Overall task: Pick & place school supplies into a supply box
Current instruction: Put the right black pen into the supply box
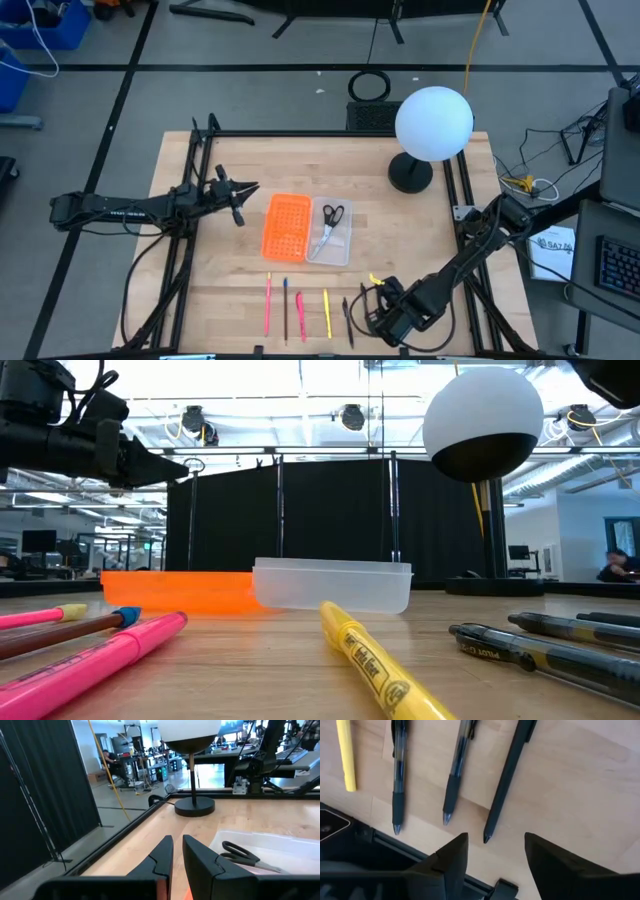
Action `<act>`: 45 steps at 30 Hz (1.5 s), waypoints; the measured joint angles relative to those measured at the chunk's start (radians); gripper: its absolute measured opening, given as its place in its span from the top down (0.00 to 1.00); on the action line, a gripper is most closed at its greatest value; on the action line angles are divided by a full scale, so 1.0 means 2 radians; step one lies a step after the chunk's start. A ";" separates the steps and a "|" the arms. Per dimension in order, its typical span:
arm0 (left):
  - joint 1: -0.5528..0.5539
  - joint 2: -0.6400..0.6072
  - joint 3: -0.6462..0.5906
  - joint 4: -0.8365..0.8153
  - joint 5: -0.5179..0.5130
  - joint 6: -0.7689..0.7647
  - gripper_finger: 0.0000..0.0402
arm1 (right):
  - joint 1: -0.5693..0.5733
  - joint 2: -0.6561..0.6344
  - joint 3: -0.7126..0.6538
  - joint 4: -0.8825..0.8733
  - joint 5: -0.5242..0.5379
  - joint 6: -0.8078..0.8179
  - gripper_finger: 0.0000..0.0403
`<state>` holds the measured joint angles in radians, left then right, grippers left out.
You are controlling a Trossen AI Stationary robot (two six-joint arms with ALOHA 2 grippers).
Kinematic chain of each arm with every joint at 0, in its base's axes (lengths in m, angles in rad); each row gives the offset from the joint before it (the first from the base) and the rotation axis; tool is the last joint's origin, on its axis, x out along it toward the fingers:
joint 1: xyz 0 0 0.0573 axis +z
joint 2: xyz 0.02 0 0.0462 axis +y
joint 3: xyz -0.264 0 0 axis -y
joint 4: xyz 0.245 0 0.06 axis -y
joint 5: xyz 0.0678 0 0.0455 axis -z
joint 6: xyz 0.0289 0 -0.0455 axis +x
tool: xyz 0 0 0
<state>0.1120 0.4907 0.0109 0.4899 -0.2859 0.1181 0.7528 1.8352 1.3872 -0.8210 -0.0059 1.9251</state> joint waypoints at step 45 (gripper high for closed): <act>0.000 0.000 0.000 -0.031 0.017 -0.026 0.87 | -0.034 0.129 -0.014 -0.008 -0.076 -0.115 0.85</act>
<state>0.1116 0.4905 0.0109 0.4286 -0.2527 0.0658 0.6846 2.0933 1.3582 -0.8370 -0.1576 1.6949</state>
